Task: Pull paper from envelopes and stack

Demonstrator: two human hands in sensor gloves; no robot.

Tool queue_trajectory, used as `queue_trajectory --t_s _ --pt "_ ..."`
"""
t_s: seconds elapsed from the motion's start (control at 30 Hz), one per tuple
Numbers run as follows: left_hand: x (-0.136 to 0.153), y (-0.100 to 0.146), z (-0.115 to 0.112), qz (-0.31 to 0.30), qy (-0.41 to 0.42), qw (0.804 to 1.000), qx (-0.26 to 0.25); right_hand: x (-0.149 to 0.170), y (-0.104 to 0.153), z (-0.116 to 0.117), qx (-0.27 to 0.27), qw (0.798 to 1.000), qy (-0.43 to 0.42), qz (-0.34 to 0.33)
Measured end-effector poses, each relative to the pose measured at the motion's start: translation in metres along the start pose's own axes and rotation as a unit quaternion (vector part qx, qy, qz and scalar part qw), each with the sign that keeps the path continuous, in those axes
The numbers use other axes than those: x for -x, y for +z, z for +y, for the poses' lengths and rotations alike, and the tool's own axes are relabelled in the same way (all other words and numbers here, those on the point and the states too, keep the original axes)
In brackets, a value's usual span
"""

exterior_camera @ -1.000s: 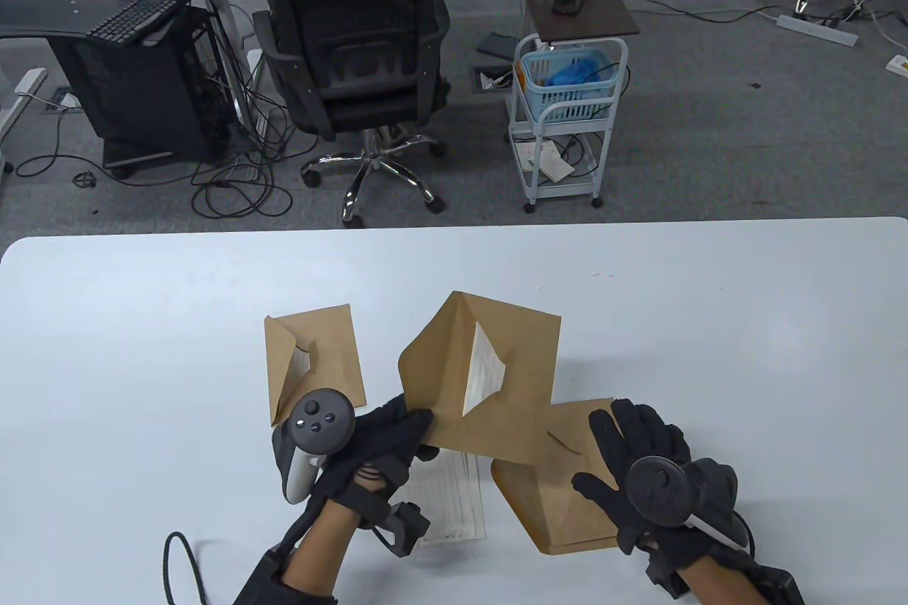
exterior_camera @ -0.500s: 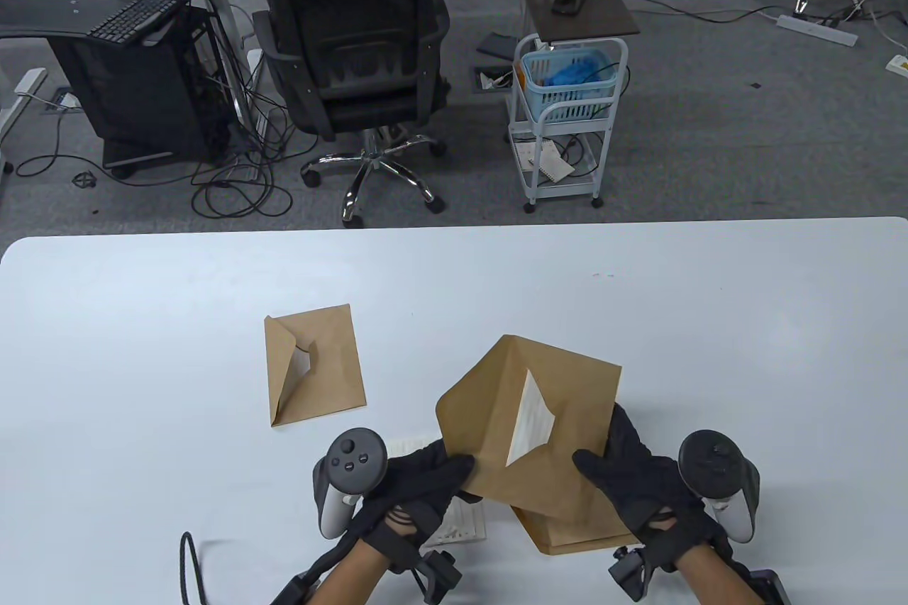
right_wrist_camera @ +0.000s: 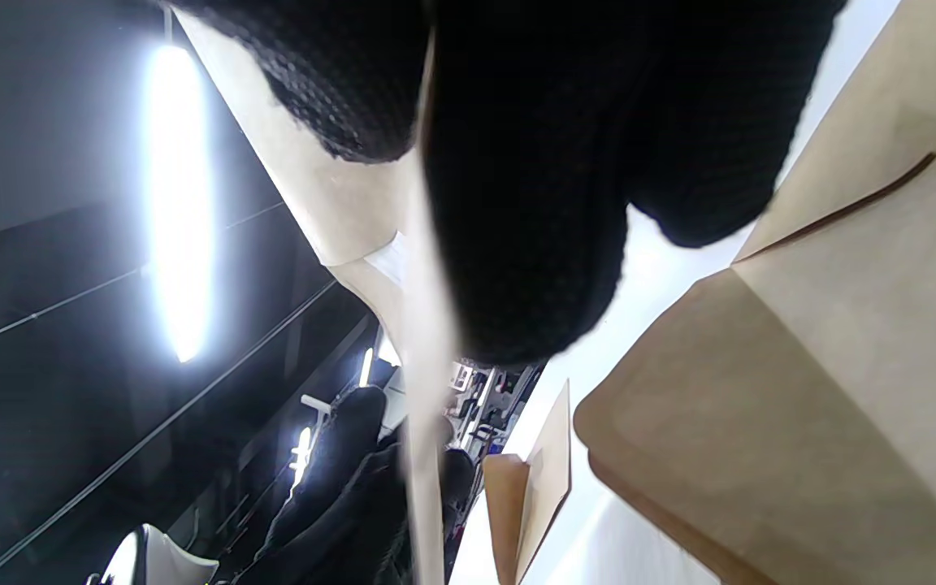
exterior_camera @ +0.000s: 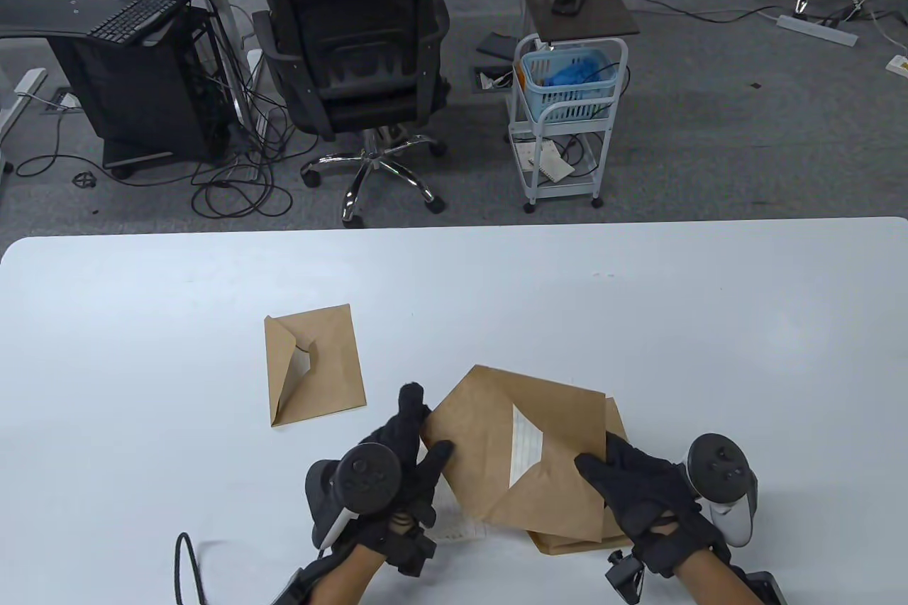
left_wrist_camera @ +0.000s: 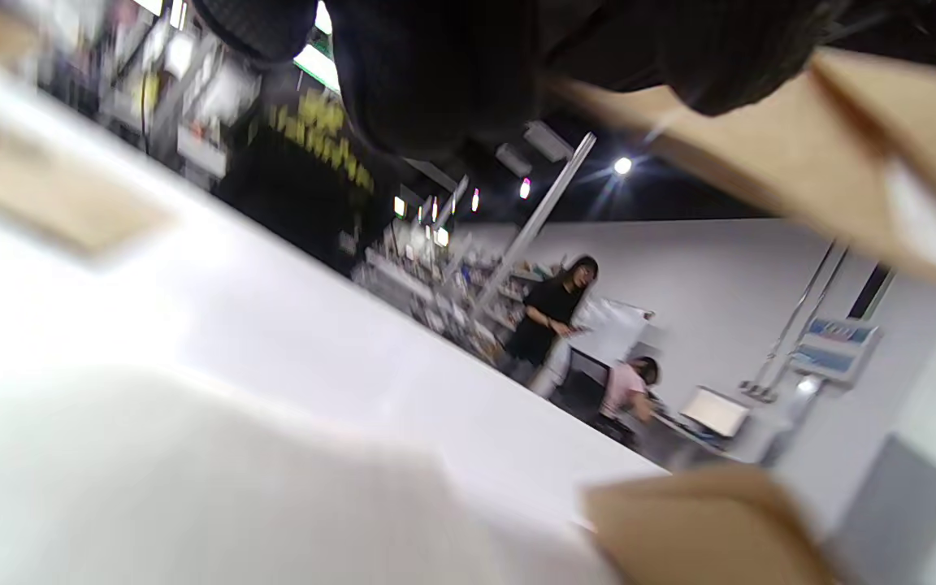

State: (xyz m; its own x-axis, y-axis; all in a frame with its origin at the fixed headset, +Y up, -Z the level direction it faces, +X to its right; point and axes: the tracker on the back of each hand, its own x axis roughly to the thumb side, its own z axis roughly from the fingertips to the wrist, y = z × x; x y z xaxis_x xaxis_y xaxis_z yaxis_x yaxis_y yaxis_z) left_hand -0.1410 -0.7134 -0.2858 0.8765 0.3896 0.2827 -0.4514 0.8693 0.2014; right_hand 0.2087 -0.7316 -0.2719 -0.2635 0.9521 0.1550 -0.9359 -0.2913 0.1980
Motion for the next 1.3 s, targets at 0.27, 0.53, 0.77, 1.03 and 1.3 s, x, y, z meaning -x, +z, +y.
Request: queue_trajectory --t_s 0.27,0.53,0.77,1.03,1.3 --pt "-0.045 0.017 -0.015 -0.187 -0.227 0.956 -0.004 0.001 0.001 0.006 -0.015 1.000 -0.022 0.008" --pt "-0.040 0.013 -0.022 -0.121 0.008 0.989 0.080 0.003 0.000 0.004 -0.046 0.997 -0.062 0.007" --pt "-0.018 0.008 -0.018 -0.043 0.195 0.973 0.112 0.004 -0.002 0.010 -0.081 0.994 -0.077 -0.005" --pt "-0.023 0.009 -0.025 -0.042 0.265 0.950 0.158 -0.002 -0.003 0.018 -0.133 0.986 -0.093 -0.037" --pt "-0.022 0.009 -0.033 0.010 0.373 0.907 0.194 -0.004 -0.002 0.027 -0.149 0.986 -0.058 -0.042"
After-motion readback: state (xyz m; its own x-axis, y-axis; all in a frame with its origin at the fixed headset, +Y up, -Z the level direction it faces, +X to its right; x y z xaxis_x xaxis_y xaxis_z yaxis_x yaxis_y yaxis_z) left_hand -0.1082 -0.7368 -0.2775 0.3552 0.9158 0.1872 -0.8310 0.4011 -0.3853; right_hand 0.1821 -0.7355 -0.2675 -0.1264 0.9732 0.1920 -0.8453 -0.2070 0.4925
